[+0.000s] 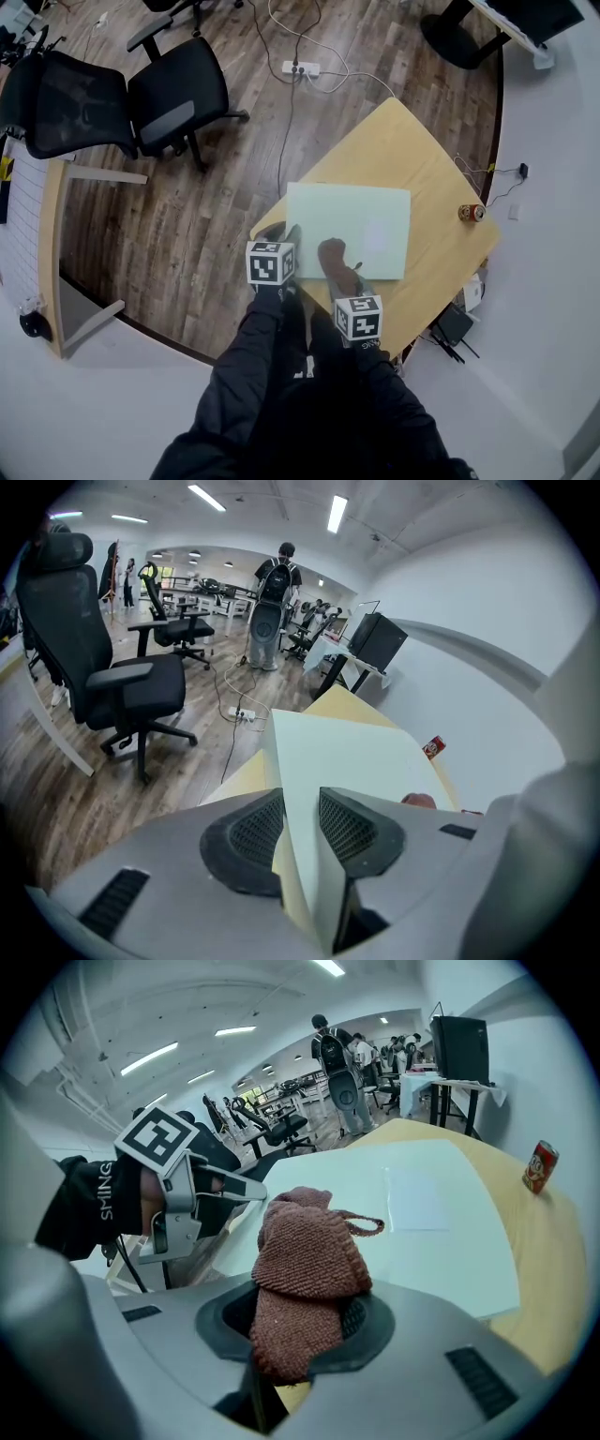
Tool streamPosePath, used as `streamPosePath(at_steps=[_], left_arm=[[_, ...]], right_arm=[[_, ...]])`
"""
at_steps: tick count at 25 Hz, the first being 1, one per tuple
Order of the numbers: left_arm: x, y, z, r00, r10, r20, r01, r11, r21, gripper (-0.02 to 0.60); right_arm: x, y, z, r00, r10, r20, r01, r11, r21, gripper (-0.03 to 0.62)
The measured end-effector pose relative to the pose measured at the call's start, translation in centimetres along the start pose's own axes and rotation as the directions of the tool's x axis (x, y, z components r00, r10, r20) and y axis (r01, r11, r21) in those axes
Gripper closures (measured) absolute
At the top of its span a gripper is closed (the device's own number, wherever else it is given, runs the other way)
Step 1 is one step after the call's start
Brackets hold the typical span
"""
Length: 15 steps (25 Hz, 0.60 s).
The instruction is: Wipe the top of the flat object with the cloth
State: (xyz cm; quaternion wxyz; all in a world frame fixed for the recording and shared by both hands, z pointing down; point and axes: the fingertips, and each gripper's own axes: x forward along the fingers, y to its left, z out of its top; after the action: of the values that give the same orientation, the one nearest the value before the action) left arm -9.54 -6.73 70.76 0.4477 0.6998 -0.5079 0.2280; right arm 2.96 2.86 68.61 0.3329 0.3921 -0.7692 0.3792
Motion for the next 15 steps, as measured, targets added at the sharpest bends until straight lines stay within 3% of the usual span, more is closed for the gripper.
streamPosePath(at_steps=[7,15], left_arm=[[-0.1,-0.2,-0.1,1.000,-0.008,0.003,0.008,1.000,-0.005,0.443],[-0.1,-0.1,0.0,0.999,-0.054,0.007,0.054,0.998,-0.011,0.445]], right_arm=[[-2.5,1.1,-1.3,1.000,0.027,-0.012,-0.027,1.000,0.006,0.477],[-2.7,1.3,7.4,0.988,0.051,0.147,-0.041,0.997,-0.068,0.477]])
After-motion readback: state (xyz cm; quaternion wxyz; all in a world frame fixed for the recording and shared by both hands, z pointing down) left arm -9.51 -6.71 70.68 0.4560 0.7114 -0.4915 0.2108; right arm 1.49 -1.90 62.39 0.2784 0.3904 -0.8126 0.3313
